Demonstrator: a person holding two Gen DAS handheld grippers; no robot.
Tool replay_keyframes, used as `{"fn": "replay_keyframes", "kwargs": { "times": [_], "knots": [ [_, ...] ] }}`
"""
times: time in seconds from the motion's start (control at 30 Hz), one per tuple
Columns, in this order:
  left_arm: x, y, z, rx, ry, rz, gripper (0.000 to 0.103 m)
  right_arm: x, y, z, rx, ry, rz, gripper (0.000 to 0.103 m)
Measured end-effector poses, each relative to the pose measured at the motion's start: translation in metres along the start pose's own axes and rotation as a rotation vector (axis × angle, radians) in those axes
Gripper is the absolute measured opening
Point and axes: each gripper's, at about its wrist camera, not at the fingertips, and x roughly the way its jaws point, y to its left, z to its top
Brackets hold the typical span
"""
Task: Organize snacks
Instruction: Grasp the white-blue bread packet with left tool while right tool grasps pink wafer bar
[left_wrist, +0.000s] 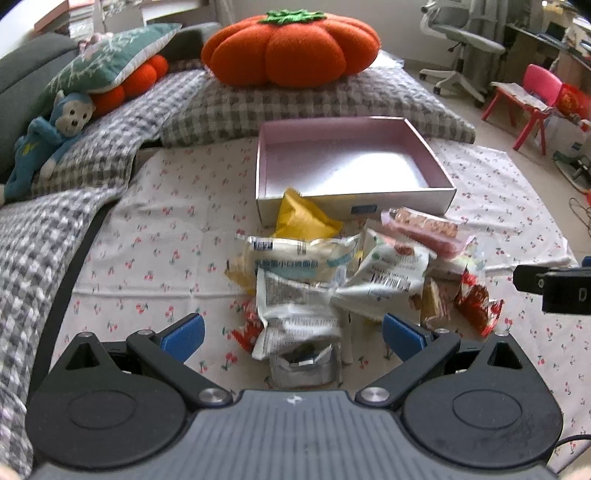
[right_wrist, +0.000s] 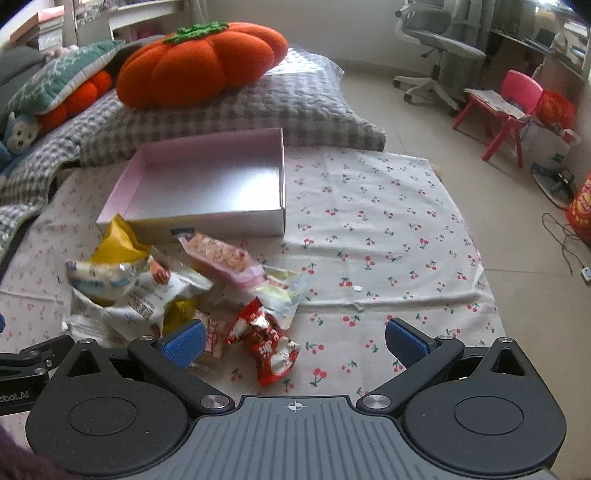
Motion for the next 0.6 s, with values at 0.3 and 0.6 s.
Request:
{"fn": "replay_keyframes", "kwargs": {
  "times": [0.3,0.6],
  "knots": [
    [0.012,0.006,0.029,0.064,0.010,-0.032,0.097,0.008,-0.003,0.029,0.012,0.042,0.043,0.103],
    [0.051,0.042,0.036,-0.129,0.076,-0.120,0.093,0.037,-0.013,0.039,0.105,0.081,0.153,0.103]
  ]
}}
